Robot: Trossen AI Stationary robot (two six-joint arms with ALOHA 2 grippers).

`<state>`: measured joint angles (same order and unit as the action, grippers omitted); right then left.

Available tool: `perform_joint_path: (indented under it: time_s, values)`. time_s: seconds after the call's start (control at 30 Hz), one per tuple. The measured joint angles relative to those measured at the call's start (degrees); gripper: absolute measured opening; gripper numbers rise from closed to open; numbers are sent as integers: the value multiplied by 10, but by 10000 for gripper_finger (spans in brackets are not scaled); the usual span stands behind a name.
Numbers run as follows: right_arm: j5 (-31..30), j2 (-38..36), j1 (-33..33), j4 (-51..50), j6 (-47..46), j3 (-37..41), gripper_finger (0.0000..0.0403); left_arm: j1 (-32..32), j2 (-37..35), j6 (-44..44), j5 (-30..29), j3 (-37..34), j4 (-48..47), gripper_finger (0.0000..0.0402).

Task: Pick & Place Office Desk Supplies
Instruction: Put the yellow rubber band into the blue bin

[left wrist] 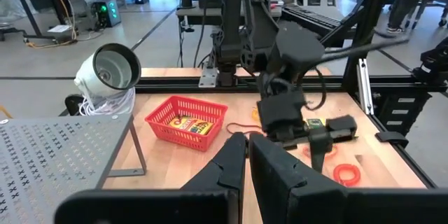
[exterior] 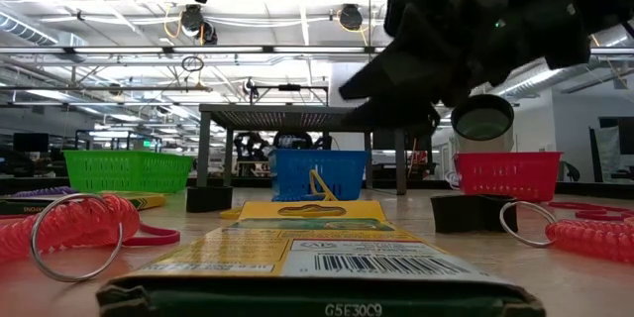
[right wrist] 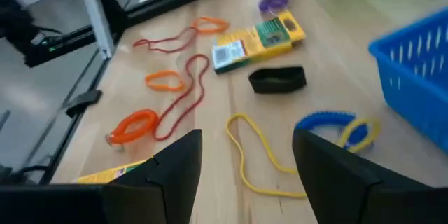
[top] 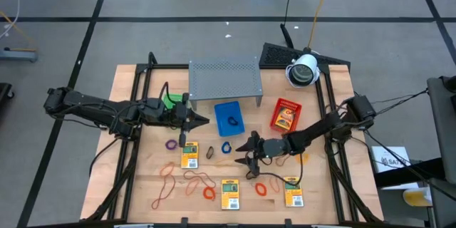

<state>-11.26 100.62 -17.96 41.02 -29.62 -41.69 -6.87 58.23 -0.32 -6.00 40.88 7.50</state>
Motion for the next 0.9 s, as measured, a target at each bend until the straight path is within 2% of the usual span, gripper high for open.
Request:
perform_joint_path:
  time_s: [0.1, 0.23, 0.53, 0.67, 0.9]
  values:
    - [-25, 20, -1, -5, -40, 0, 212, 0, 0, 0, 0, 0, -3, 33]
    - [-24, 51, -1, 14, -75, -1, 212, 0, 0, 4, 0, 0, -4, 33]
    - [-60, 108, 9, 14, -51, -66, 212, 0, 0, 6, 0, 0, -5, 33]
    - [-95, 116, 14, -31, -59, -86, 212, 0, 0, 6, 0, 0, -5, 33]
    - [-108, 117, 19, -104, -140, -87, 212, 0, 0, 5, 0, 0, -19, 33]
